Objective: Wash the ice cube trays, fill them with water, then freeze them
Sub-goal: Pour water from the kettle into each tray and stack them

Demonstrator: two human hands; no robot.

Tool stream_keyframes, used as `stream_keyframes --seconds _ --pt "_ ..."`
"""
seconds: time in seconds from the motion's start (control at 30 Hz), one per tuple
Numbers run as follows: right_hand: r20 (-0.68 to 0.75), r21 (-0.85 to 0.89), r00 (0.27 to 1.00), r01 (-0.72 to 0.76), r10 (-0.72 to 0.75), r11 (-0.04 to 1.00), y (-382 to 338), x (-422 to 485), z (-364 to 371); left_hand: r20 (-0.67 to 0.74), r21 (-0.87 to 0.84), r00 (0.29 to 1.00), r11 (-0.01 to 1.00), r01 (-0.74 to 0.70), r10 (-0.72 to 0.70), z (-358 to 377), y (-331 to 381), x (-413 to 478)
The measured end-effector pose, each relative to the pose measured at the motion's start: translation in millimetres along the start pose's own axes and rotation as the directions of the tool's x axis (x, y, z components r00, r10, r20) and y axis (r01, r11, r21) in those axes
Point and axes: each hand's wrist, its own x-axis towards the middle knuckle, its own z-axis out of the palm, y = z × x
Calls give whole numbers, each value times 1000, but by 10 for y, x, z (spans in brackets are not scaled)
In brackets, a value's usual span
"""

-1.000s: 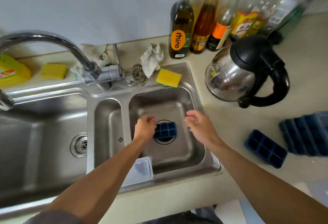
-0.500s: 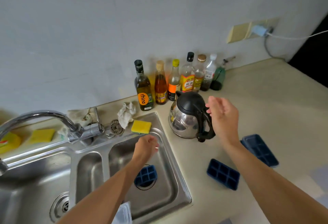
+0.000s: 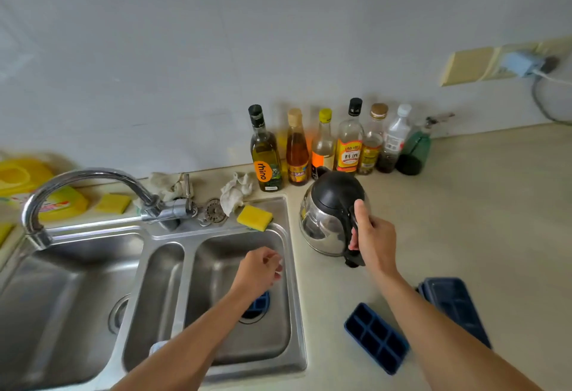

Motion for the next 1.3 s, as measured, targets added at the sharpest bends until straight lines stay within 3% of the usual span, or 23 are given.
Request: stream_keyframes --seconds 0.2,0.43,0.83,1.13,1.3 --pt "26 10 999 -31 31 999 -13 36 -16 -3 -8 1000 1000 16 -16 -51 -90 -15" --pt "-70 -24 994 -89 87 996 -101 -58 62 57 -26 998 1000 -8 9 -220 -252 -25" --pt "-166 -15 974 -158 153 987 -94 -1106 639 152 -101 988 995 4 11 -906 -953 -173" --pt "-76 -95 991 -115 108 989 -73 -1902 608 190 -276 982 961 37 17 -801 -1058 -443" --pt "-22 -124 990 -140 138 982 -154 -2032 468 221 -519 975 845 128 -12 -675 -1162 -669"
